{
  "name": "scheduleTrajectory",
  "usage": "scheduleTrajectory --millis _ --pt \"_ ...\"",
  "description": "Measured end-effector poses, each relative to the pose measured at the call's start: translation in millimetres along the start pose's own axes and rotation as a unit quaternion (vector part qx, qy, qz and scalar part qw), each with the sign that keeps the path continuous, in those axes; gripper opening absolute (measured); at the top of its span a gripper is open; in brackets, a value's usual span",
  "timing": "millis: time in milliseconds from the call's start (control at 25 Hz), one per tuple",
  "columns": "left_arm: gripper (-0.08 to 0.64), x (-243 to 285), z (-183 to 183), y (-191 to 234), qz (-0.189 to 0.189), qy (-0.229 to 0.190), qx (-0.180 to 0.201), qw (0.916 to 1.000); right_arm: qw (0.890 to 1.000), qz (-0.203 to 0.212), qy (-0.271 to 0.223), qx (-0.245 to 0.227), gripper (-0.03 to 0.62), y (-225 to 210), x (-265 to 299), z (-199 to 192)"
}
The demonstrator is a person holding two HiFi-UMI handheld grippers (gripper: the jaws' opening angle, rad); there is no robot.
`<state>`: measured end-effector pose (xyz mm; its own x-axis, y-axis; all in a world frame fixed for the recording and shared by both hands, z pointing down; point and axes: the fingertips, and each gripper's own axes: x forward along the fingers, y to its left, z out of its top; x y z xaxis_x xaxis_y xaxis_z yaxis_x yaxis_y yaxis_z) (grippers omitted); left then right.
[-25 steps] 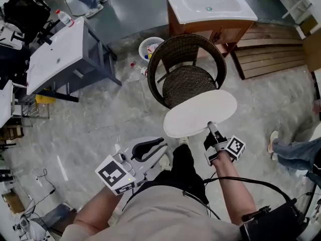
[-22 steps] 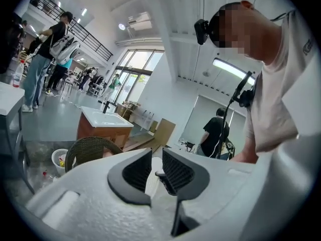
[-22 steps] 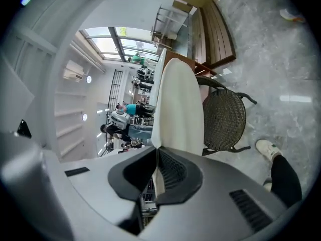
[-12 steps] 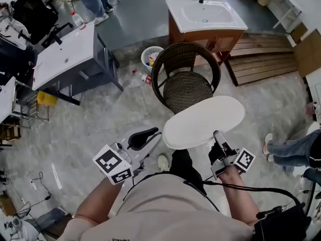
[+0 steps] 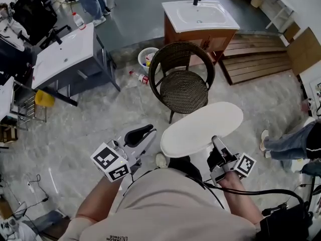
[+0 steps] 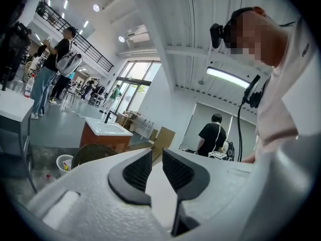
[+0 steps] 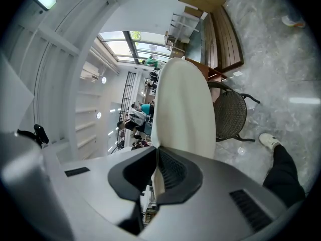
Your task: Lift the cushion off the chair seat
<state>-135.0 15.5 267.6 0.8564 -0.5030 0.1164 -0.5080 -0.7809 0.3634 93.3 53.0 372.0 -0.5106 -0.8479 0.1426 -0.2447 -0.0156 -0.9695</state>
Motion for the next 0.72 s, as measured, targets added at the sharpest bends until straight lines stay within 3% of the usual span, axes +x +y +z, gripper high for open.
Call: scheduleTrajectory --millis 720 --pt "0.061 -16.7 -10.5 -5.4 0.005 0.01 -0.006 0.9999 1.0 0.012 0.001 -0.009 0.026 16.4 -7.0 -12.4"
